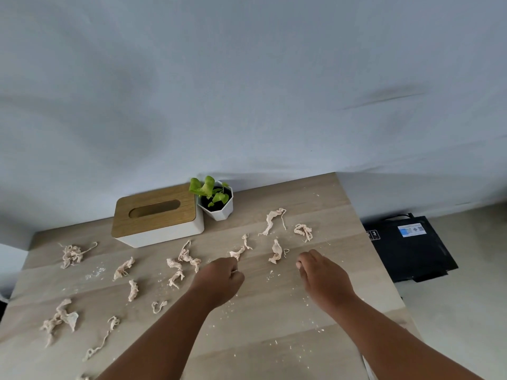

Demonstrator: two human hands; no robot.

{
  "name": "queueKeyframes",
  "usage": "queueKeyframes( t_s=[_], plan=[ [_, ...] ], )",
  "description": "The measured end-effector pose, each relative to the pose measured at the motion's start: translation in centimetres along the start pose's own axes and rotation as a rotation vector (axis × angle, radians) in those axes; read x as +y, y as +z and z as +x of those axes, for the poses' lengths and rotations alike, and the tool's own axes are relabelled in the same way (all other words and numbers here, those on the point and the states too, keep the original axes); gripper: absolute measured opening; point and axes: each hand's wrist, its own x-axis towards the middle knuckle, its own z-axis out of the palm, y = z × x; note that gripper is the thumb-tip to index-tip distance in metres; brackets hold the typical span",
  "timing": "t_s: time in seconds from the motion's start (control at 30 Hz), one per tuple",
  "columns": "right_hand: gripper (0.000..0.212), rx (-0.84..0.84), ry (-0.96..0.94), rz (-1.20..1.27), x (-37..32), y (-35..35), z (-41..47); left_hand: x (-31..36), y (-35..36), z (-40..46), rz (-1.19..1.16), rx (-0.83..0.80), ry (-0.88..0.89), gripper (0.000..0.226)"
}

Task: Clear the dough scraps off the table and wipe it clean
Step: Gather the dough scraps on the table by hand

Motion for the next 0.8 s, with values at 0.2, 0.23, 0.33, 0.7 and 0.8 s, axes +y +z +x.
queueKeyframes(
  t_s=[0.2,0.23,0.33,0.7,0.8],
  plan=[
    [0.017,0.005,0.082,0.211,-1.1,0.2,1.4,-0.7,-1.1,1.8,0.09,0.002,0.055,0.019],
    [0.019,-0.005,0.083,0.216,-1.2,0.3,1.8,-0.8,-1.2,2.3,0.083,0.001,0.07,0.017],
    [0.023,-0.04,0.083,0.21,-1.1,0.6,3.0,-0.8,-1.2,3.5,0.018,-0.015,0.096,0.016],
    [0.06,0.089,0.069,-0.02,1.2,1.4,7.0,-1.9,0.6,7.0,0.201,0.12,0.266,0.033],
    [0.099,0.101,0.097,-0.053,0.9,1.7,8.1,-2.1,1.3,7.5,0.258,0.191,0.362,0.051]
  ],
)
